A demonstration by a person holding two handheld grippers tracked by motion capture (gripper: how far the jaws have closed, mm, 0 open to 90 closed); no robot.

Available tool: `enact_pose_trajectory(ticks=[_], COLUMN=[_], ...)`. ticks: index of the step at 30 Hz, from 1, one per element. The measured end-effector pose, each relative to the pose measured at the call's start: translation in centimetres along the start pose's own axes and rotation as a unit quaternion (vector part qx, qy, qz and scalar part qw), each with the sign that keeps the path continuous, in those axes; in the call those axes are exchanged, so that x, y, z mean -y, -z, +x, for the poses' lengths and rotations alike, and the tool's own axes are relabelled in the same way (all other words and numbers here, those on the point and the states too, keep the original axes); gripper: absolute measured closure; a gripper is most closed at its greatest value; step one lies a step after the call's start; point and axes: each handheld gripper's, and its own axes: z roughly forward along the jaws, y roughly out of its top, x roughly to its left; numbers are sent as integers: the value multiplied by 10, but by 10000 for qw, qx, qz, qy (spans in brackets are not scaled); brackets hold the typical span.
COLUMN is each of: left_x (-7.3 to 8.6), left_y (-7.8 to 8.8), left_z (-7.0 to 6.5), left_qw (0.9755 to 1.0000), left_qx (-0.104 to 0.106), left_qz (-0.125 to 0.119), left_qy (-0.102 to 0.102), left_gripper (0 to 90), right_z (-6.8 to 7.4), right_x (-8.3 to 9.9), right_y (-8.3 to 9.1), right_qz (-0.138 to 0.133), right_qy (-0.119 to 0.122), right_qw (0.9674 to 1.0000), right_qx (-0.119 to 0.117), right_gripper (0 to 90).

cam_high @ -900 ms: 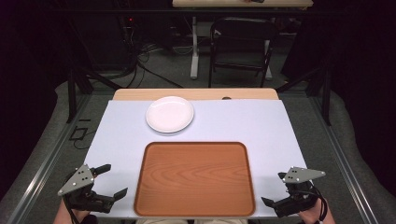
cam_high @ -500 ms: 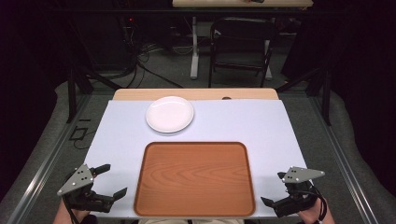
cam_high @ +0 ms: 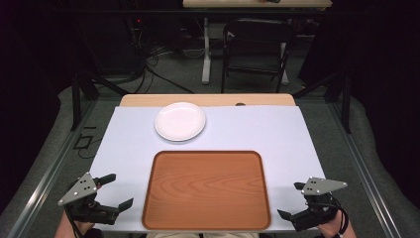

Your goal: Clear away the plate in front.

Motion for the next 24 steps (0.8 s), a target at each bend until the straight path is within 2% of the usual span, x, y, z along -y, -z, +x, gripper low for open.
enact_pose_trajectory(ticks=[4, 5, 6, 7, 10, 16, 24], left_x=[-4, -7, -7, -10, -13, -24, -34], left_y=[-6, -11, -11, -15, -19, -33, -52], left_z=[0, 0, 0, 1, 3, 14, 20], left_qw=[9998, 9995, 9995, 9991, 9987, 9969, 9968], left_qx=[68, 75, 75, 85, 70, 44, 64], left_qz=[32, 63, 63, 68, 46, -45, 8], left_qy=[182, 299, 299, 408, 495, 785, 798], left_gripper=[6, 4, 3, 3, 0, 0, 1], right_z=[0, 0, 0, 0, 0, 0, 0], right_x=[-1, -2, -2, -2, -3, -3, -3], right_y=[-1, -2, -2, -3, -3, -4, -5], right_qz=[4, 0, 0, 2, 27, 36, 54], right_qy=[10, 19, 19, 38, 24, 50, 72], right_qw=[10000, 10000, 10000, 10000, 10000, 10000, 10000], right_qx=[6, 11, 11, -1, -2, -9, 8], right_gripper=[0, 0, 0, 0, 0, 0, 0])
